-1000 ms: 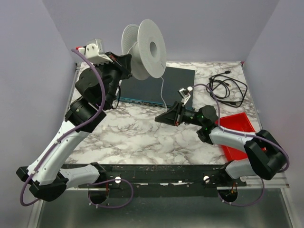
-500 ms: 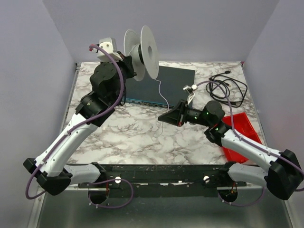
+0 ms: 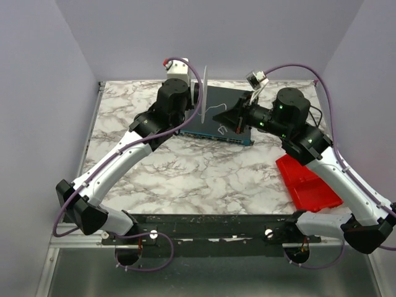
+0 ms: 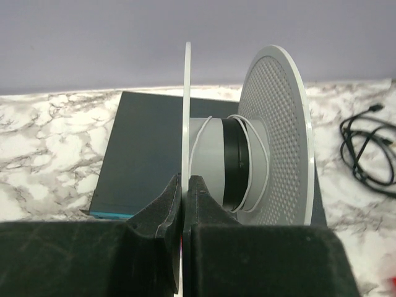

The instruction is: Wrap the cables

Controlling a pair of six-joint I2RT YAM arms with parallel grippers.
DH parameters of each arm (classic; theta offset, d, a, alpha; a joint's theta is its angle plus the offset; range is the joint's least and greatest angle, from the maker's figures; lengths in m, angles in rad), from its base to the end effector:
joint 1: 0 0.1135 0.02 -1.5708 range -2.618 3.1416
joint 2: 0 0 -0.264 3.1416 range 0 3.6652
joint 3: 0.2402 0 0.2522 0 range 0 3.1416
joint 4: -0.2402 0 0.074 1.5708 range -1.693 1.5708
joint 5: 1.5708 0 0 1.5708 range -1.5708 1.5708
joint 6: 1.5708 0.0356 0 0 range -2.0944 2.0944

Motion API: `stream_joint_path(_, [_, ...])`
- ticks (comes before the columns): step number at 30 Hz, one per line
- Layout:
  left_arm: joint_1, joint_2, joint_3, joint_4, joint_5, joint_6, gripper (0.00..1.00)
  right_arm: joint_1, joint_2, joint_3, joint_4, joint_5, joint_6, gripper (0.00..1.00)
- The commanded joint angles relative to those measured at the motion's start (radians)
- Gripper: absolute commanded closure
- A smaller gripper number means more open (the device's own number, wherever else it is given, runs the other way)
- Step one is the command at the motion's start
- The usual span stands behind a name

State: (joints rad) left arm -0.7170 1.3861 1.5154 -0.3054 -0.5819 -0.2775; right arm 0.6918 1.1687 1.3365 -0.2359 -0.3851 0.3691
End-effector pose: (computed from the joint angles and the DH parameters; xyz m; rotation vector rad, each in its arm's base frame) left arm 0.2456 -0.1882 0.4459 -0.0449 1.7224 -0.2280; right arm 0.1878 0.1729 0.4492 -0.5886 1.6562 1.1080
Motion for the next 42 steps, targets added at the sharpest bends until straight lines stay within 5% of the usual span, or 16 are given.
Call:
stream_joint_path(1, [-0.019,0.007,0.029,-0.007,0.091,0.061,1.0,0.006,0.065,0.144,-0.241,0.175,-0.167,0.99])
stream_joint_path(11, [-0.053,-0.114,-0.126,0.012,0.345,0.177,1.0,-0.004,0.199,0.337,-0.3,0.371,-0.291,0.99])
stream_joint_path(18, [-0.046,-0.23,-0.227,-0.001,0.545,0.273,1.0,-0.096,0.224,0.325,-0.277,0.336,-0.29,0.99])
stream_joint_path(30, [0.135,-0.358,-0.175,-0.045,0.87,0.12,1.0,-0.316,0.186,0.128,-0.135,0.115,-0.185,0.99])
stream_joint_path(42, [0.194,-0.359,0.007,-0.1,0.955,-0.09,1.0,-0.349,0.17,-0.139,0.276,-0.305,0.057,0.95])
